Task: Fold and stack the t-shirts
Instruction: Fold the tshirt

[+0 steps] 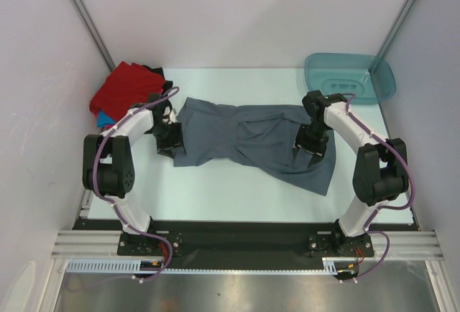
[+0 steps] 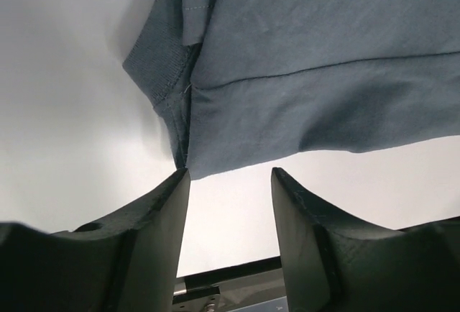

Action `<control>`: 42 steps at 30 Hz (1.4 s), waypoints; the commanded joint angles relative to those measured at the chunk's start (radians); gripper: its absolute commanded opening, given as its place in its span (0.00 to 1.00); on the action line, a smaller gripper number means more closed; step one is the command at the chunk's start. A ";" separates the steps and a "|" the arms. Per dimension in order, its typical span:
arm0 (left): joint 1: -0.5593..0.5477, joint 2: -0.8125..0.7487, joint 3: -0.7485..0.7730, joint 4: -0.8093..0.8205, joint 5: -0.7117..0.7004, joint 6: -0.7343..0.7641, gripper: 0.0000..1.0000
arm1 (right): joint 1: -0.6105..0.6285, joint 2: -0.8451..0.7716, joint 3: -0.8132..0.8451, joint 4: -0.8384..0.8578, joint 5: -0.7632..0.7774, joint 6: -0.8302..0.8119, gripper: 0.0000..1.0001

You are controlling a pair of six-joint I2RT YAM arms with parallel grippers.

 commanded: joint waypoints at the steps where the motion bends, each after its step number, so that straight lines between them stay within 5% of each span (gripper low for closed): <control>1: 0.003 0.009 0.032 0.013 -0.021 0.001 0.54 | -0.004 -0.014 0.001 -0.004 -0.003 -0.011 0.59; 25: 0.003 0.075 0.030 0.021 -0.056 0.009 0.43 | -0.002 -0.003 0.003 0.000 -0.013 -0.012 0.59; 35: 0.002 0.076 0.015 0.011 -0.044 0.017 0.02 | -0.002 0.006 0.006 0.002 -0.018 -0.011 0.58; 42: 0.002 0.063 0.019 -0.085 -0.089 0.069 0.00 | -0.004 0.005 0.007 -0.027 0.011 -0.023 0.58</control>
